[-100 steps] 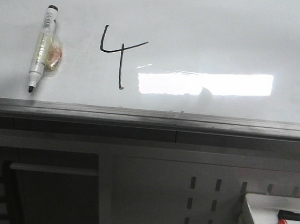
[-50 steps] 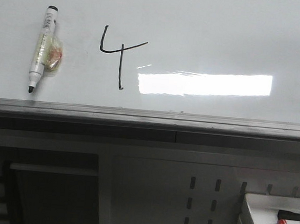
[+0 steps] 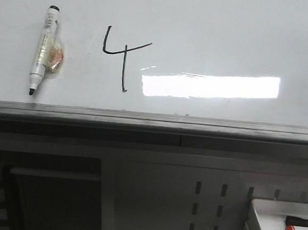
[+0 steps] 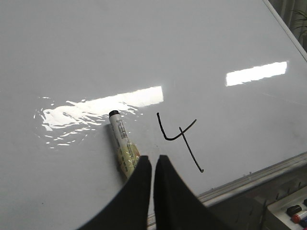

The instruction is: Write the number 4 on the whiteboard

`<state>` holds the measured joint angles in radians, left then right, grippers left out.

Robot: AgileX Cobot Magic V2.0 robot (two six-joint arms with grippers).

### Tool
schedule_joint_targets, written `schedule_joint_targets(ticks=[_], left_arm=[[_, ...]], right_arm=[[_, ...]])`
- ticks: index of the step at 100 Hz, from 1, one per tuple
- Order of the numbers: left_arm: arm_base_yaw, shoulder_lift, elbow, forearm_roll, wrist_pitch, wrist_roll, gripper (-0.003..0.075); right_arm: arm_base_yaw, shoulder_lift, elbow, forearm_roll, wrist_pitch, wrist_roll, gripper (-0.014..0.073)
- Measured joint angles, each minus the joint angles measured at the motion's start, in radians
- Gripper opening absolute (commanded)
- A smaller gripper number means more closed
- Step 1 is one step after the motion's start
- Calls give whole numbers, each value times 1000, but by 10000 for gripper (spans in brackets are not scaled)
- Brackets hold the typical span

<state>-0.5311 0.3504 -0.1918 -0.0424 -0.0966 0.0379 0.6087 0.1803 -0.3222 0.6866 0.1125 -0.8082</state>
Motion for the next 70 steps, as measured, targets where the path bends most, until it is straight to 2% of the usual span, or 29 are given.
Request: schedule_joint_targets(ticks=[27, 40, 56, 70], left_arm=[[0, -1, 15, 1, -16, 0, -20], [27, -62, 58, 1, -20, 0, -20], [163, -203, 159, 23, -6, 0, -20], [327, -329, 197, 28, 97, 0, -20]], right_arm=[[0, 0, 0, 0, 0, 2, -53], [0, 0, 0, 0, 0, 2, -53], [0, 0, 0, 0, 0, 2, -53], [0, 0, 0, 0, 0, 2, -53]])
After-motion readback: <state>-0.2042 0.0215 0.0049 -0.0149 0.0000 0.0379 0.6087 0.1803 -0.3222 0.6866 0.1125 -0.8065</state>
